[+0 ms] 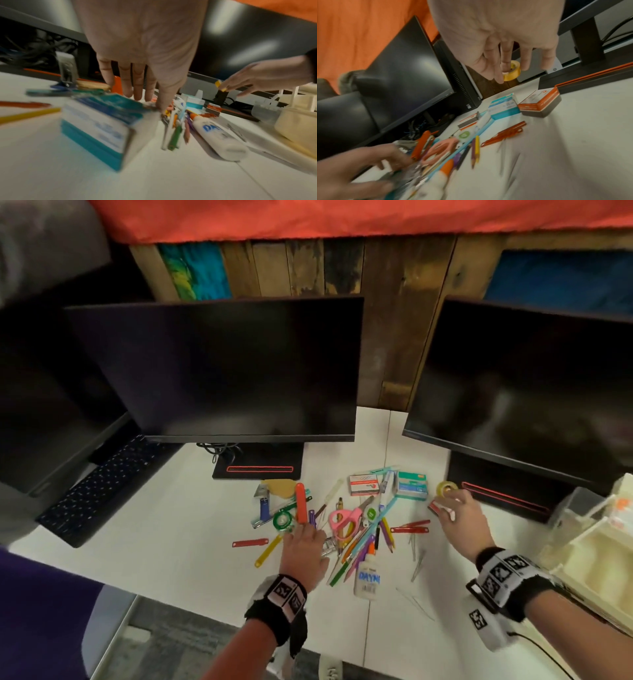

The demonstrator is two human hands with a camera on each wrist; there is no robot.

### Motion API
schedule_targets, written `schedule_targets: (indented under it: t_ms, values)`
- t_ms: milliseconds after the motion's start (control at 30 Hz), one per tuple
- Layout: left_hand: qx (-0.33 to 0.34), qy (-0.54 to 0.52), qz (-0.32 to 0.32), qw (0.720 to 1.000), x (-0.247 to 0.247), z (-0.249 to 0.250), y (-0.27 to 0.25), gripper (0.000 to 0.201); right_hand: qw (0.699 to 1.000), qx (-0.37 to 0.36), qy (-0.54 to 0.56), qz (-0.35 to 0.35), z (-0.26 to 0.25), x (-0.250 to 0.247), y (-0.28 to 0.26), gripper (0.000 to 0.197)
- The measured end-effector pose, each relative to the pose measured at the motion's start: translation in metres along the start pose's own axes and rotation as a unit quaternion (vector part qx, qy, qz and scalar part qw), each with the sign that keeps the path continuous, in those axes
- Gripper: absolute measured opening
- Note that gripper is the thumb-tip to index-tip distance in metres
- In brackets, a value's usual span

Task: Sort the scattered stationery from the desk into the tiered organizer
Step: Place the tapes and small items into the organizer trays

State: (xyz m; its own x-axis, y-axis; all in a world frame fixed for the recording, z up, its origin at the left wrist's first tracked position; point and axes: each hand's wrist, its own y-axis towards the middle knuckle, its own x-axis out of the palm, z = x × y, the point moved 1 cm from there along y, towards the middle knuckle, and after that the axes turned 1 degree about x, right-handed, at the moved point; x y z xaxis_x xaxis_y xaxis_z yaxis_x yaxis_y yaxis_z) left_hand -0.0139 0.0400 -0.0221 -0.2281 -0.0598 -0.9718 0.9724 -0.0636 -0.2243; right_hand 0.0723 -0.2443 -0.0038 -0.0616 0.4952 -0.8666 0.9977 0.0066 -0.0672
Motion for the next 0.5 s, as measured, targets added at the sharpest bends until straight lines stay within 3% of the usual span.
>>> schedule_targets:
  t_ms: [100, 200, 267, 367, 500]
  values:
    - [-0.016, 0.064, -0.032, 0.997, 0.002, 0.014, 0.007, 0.036, 0.997, -0.065, 0.041, -0.009, -0.005, -0.005, -0.040, 0.027]
    - [-0.036, 0.092, -0.020, 0.995, -0.002, 0.019, 0.013, 0.033, 0.990, -0.103, 0.090, -0.029, -0.006, -0.014, -0.078, 0.023]
    - [-0.046, 0.098, 0.001, 0.994, -0.008, 0.023, 0.016, 0.035, 0.984, -0.072, 0.162, -0.029, -0.004, -0.028, -0.100, 0.026]
    - [-0.067, 0.080, 0.034, 0.994, -0.024, 0.037, 0.017, 0.040, 0.952, 0.004, 0.305, 0.018, 0.010, -0.058, -0.127, 0.045]
    - [-0.035, 0.031, 0.088, 0.995, -0.051, 0.083, 0.020, 0.031, 0.923, 0.085, 0.355, 0.124, 0.055, -0.106, -0.157, 0.025]
